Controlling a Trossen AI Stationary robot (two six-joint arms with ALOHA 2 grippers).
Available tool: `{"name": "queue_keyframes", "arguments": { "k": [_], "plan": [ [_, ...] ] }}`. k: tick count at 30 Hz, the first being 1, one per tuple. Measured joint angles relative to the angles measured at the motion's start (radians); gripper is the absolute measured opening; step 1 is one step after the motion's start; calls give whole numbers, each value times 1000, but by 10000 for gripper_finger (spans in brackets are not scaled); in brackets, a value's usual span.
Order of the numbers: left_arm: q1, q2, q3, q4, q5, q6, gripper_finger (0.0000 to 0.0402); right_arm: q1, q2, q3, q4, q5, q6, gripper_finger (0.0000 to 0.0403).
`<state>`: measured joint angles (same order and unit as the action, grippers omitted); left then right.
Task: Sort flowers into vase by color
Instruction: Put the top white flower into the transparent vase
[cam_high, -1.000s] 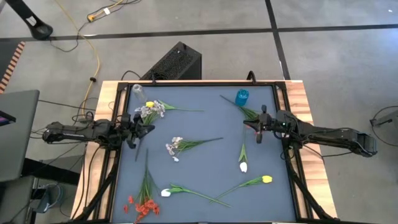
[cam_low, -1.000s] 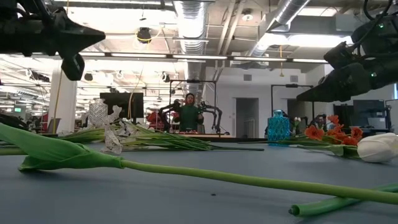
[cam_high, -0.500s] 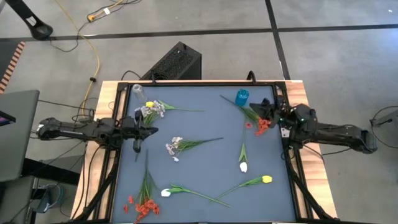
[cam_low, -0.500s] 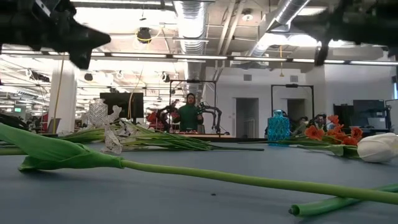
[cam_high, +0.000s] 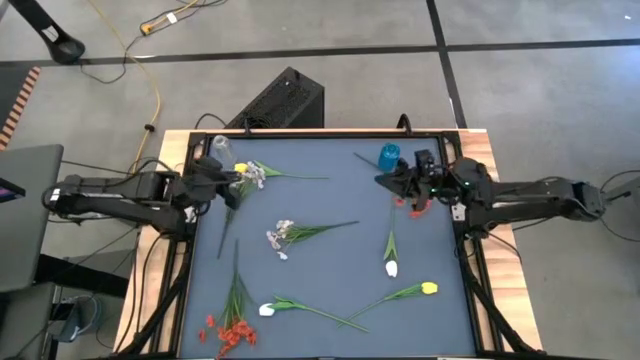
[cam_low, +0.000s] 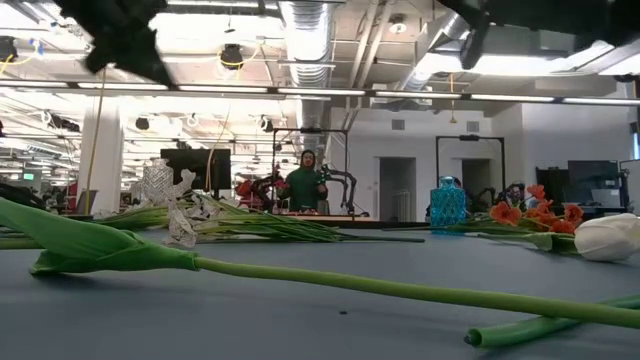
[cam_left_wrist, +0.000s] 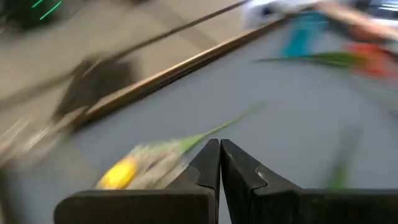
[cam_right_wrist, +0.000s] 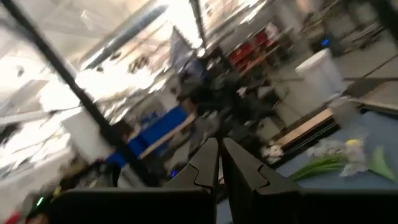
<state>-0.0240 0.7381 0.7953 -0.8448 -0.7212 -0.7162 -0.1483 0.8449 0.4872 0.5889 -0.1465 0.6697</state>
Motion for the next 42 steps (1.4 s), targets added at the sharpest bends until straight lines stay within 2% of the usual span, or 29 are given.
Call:
{"name": "queue_keyframes", "arguments": {
  "k": [4, 9, 14, 20, 25, 28, 32, 37, 42],
  "plan": [
    [33, 55, 43, -214, 106, -198, 4, 36, 99, 41, -5, -95, -40, 50],
    [34, 106, 0, -245, 254, -310, 30, 69, 186, 68, -5, -157, -115, 50],
    [30, 154, -44, -246, 331, -375, 73, 65, 229, 74, -8, -171, -129, 50],
    [30, 179, -65, -284, 346, -436, 122, 64, 231, 75, -4, -171, -121, 50],
    [30, 192, -67, -340, 348, -488, 142, 77, 222, 75, -5, -170, -121, 50],
    [35, 199, -103, -313, 356, -496, 143, 76, 223, 75, -5, -169, -121, 50],
    [56, 214, -210, -196, 440, -446, 143, 74, 223, 75, -1, -165, -121, 50],
    [66, 229, -220, -176, 444, -428, 143, 74, 223, 75, 8, -164, -114, 50],
    [64, 252, -262, -113, 533, -379, 143, 74, 223, 75, 23, -163, -102, 50]
  ]
}}
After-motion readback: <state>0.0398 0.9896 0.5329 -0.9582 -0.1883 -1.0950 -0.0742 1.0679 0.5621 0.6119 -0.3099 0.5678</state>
